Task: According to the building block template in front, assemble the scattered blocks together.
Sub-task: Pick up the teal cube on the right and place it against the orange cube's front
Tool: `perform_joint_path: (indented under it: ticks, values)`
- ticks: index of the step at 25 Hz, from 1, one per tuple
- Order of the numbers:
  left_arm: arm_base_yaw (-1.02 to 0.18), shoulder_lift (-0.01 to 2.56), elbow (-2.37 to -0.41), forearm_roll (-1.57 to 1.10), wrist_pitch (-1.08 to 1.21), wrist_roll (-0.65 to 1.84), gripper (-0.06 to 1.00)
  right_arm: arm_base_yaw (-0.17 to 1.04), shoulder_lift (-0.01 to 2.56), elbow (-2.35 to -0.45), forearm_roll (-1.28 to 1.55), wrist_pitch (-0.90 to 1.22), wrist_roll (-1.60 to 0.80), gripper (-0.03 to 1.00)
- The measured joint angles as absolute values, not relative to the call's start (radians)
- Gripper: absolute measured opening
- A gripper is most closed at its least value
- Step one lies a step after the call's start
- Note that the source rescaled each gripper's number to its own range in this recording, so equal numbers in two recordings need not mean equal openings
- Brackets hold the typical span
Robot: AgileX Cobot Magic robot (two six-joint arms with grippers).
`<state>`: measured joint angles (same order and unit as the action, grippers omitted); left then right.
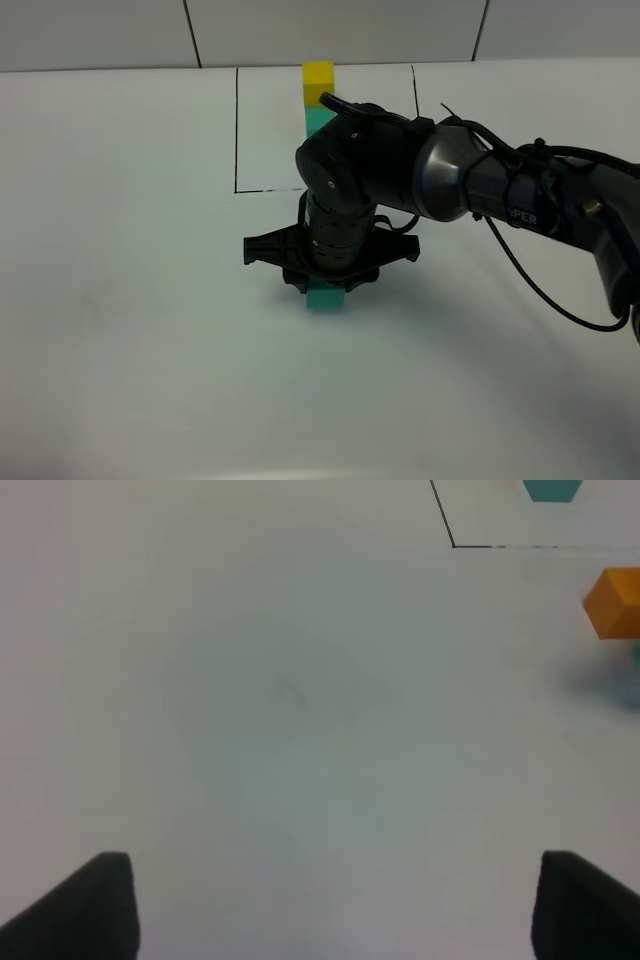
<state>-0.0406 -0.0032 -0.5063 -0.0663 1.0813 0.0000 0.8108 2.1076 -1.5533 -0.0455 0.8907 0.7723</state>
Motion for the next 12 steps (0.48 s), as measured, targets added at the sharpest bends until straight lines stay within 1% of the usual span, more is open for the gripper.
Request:
perform_joint_path:
  ticks: [4,12]
  values:
    - [-0.041,-0.003,-0.506,-0.066,1.081,0.0,0.76,0.82,2.148,-1.6,-0.047,0.909,0.773,0.02]
    - [-0.041,-0.003,-0.506,-0.066,1.081,0.0,0.76,0.82,2.182,-1.608,-0.101,0.91,0.826,0.02]
